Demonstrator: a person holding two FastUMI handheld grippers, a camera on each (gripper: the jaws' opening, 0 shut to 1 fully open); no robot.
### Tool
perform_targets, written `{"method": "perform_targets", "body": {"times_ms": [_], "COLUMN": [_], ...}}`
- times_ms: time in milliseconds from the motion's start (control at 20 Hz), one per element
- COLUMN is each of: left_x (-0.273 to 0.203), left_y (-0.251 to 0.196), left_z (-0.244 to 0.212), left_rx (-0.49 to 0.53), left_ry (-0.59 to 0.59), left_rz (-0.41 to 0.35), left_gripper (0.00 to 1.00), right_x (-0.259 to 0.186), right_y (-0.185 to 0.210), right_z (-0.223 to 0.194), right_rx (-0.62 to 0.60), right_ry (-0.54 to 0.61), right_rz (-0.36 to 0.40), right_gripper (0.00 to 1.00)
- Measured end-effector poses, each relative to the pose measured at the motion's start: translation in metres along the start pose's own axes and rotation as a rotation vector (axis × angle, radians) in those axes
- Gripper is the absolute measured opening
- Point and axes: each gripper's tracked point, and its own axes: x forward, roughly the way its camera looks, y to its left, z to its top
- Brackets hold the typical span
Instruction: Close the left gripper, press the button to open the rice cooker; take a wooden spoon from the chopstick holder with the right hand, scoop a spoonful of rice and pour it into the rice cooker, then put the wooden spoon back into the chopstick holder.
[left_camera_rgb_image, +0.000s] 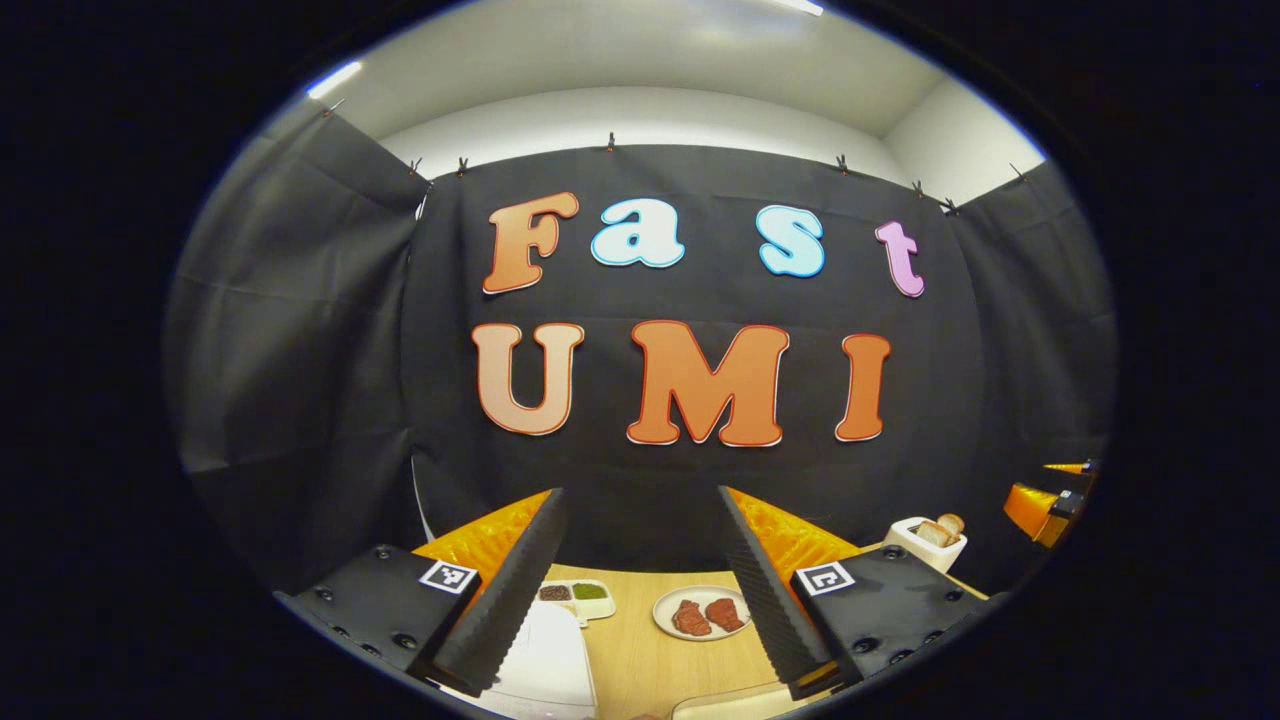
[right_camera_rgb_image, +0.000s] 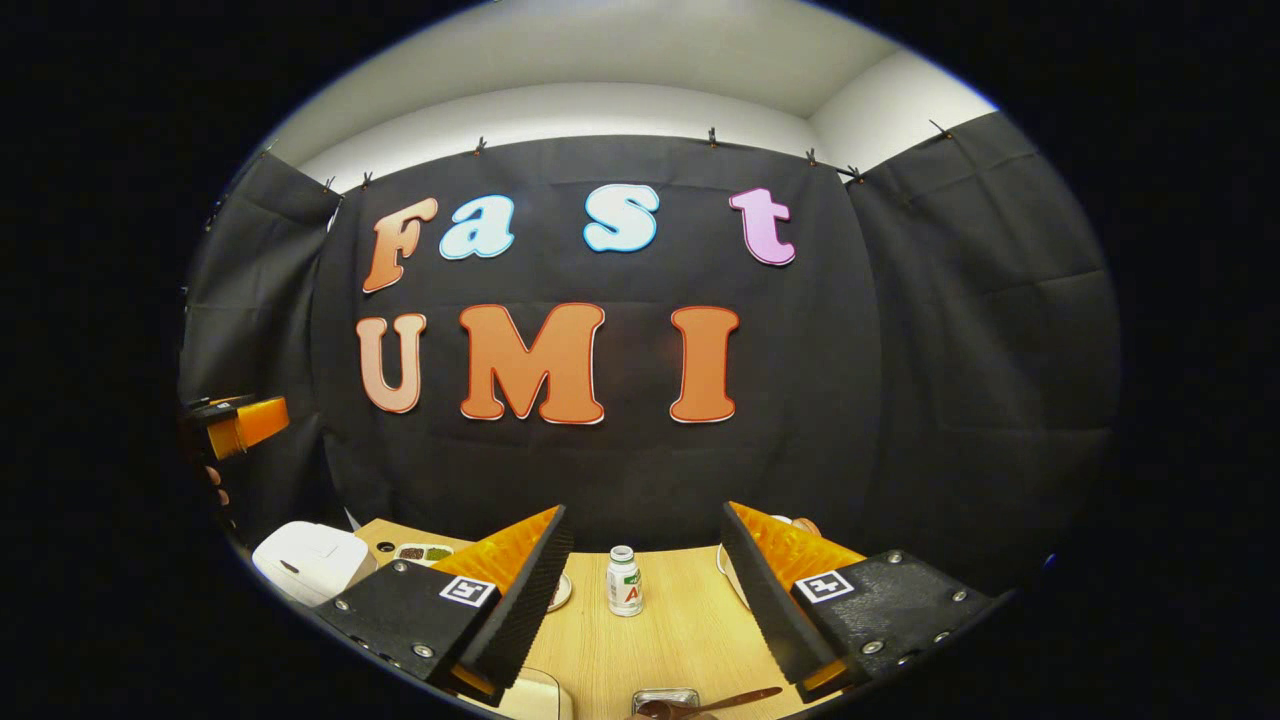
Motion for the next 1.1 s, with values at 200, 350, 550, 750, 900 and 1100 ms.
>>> {"method": "perform_targets", "body": {"times_ms": [200,350,550,750,900,1100], "left_x": [-0.016,-0.026,-0.034,-0.035,-0.035,-0.034], "left_y": [0.009,0.009,0.022,0.059,0.084,0.107], "left_z": [-0.004,-0.022,-0.045,-0.059,-0.064,-0.071], "left_rx": [0.045,0.018,-0.015,-0.001,0.003,-0.009], "left_ry": [-0.013,0.030,0.093,0.140,0.160,0.199], "left_rz": [0.025,-0.004,-0.030,0.036,0.086,0.119], "left_gripper": [1.00,1.00,0.99,1.00,1.00,0.78], "right_x": [-0.005,-0.006,-0.006,-0.007,-0.011,-0.017], "right_y": [-0.002,-0.004,-0.014,-0.020,-0.027,-0.034], "right_z": [-0.001,-0.011,-0.018,-0.029,-0.039,-0.049], "right_rx": [-0.019,-0.004,-0.010,0.004,0.006,-0.004], "right_ry": [-0.020,-0.001,0.012,0.036,0.056,0.081], "right_rz": [-0.005,-0.003,-0.028,-0.044,-0.064,-0.085], "right_gripper": [0.93,0.93,0.97,0.97,0.93,0.97]}}
